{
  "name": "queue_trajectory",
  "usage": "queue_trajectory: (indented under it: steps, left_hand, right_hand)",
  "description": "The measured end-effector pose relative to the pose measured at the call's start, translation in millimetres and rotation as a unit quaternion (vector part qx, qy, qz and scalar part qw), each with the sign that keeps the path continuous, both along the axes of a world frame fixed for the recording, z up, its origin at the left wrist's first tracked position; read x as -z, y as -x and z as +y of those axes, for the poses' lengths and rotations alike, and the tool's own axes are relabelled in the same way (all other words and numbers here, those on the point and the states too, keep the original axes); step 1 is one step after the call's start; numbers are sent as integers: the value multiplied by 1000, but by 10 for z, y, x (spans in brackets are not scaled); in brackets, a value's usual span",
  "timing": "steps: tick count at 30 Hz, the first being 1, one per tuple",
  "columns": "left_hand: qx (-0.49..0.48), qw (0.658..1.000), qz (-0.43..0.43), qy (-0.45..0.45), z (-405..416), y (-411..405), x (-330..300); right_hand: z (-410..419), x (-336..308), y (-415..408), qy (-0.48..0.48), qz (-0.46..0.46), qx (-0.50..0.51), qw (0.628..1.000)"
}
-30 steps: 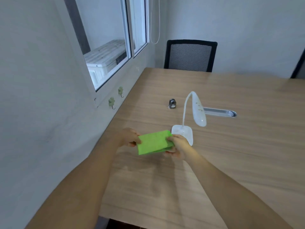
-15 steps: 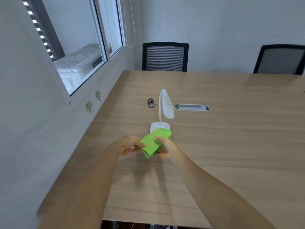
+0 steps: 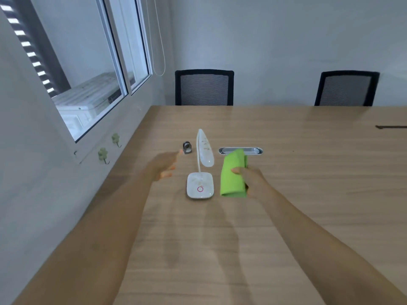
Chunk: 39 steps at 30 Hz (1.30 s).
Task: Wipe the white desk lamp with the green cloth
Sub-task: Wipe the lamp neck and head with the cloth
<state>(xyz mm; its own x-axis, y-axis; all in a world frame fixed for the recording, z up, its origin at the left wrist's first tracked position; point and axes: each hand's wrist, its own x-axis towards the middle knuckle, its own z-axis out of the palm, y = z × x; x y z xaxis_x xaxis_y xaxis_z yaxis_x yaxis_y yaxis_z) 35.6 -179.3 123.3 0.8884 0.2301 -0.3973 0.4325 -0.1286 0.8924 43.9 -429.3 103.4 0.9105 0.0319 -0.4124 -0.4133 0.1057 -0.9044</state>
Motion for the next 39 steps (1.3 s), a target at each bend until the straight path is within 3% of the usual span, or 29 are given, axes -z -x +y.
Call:
queue_trajectory:
  steps: [4, 9, 16, 20, 27, 34, 39]
  left_hand:
    - [16, 996, -91, 19, -144, -284, -391]
    - [62, 989, -136, 19, -361, -490, -566]
    - [86, 989, -116, -7, -333, -571, -472]
    - [101, 985, -139, -2, -306, -614, -421]
    - [111, 984, -139, -2, -321, -619, -427]
    - [104, 986, -128, 7, -295, -620, -429]
    - [111, 986, -122, 10, -288, -627, -415]
  right_hand:
    - [-80, -585, -7, 141, -190, -23, 971]
    - [47, -926, -22, 281, -394, -80, 872]
    - [229, -828, -133, 442, -526, -189, 701]
    - [182, -771, -90, 488, -536, -234, 648]
    - [-75, -653, 322, 467, -583, -295, 596]
    - [-358, -481, 696, 488, -646, -292, 509]
    - [-252, -669, 521, 474, -645, -208, 562]
